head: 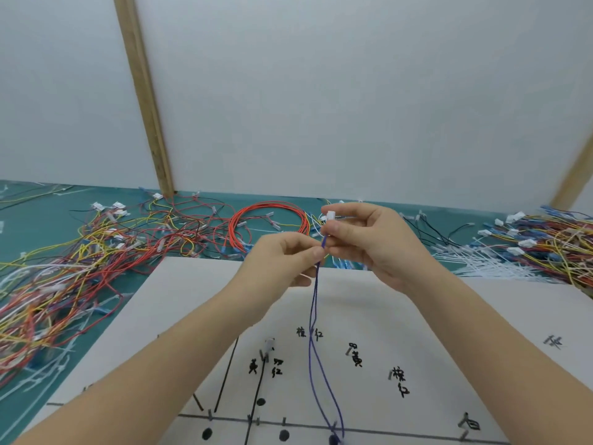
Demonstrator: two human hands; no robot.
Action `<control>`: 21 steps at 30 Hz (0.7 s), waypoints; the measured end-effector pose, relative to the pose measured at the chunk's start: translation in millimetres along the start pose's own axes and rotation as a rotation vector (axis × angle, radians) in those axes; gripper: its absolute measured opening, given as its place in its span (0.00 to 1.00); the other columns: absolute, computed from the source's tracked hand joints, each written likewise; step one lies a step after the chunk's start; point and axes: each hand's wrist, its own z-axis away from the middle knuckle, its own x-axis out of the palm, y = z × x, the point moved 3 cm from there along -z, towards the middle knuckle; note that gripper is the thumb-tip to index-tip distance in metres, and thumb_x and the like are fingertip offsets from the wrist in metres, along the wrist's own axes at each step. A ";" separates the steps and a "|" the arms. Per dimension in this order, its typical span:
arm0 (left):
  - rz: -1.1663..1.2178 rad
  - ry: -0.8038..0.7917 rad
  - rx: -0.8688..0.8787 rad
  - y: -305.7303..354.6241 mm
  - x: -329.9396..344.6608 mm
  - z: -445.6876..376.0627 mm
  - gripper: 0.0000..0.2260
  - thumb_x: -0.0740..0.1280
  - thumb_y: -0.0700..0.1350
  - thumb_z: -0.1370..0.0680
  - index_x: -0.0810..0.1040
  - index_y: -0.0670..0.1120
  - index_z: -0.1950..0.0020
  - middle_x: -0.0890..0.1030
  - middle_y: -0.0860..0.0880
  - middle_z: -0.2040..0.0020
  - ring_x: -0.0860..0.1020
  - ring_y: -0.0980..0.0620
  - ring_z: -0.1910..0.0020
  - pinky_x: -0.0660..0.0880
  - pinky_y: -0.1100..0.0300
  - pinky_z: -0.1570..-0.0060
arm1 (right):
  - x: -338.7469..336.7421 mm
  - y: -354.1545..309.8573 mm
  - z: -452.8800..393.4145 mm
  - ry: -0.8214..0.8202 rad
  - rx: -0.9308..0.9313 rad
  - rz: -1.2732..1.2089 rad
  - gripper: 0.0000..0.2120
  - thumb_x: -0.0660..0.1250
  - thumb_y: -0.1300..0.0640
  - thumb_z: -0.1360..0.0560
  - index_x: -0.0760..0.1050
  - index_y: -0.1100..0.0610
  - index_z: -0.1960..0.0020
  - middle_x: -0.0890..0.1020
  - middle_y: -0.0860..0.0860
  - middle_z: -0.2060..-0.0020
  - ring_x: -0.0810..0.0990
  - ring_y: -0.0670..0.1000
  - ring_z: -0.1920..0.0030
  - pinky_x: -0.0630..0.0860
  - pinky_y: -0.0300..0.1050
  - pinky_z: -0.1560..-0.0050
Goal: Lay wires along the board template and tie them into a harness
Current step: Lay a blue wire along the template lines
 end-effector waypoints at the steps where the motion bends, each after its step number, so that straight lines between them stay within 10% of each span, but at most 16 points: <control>1: 0.054 0.017 -0.010 -2.3 0.4 0.0 0.09 0.65 0.37 0.24 0.79 0.46 0.62 0.78 0.55 0.71 0.76 0.60 0.72 0.75 0.68 0.68 | 1.2 0.4 -2.4 -0.004 -0.008 0.009 0.08 0.68 0.67 0.28 0.79 0.56 0.54 0.82 0.50 0.71 0.81 0.46 0.70 0.79 0.35 0.66; 12: 0.446 -0.115 -0.230 -18.0 6.3 7.4 0.08 0.57 0.40 0.21 0.74 0.43 0.55 0.80 0.49 0.71 0.80 0.52 0.72 0.76 0.64 0.72 | -0.8 14.2 -5.9 -0.187 0.060 -0.029 0.11 0.64 0.70 0.27 0.78 0.59 0.49 0.83 0.52 0.64 0.82 0.45 0.66 0.78 0.35 0.64; 21: 0.486 -0.396 -0.291 -12.5 12.3 17.2 0.10 0.52 0.41 0.20 0.69 0.45 0.58 0.79 0.50 0.69 0.75 0.56 0.76 0.73 0.65 0.75 | -20.3 10.4 -15.8 0.114 0.105 -0.418 0.08 0.58 0.69 0.23 0.74 0.60 0.55 0.82 0.51 0.70 0.77 0.43 0.74 0.74 0.31 0.73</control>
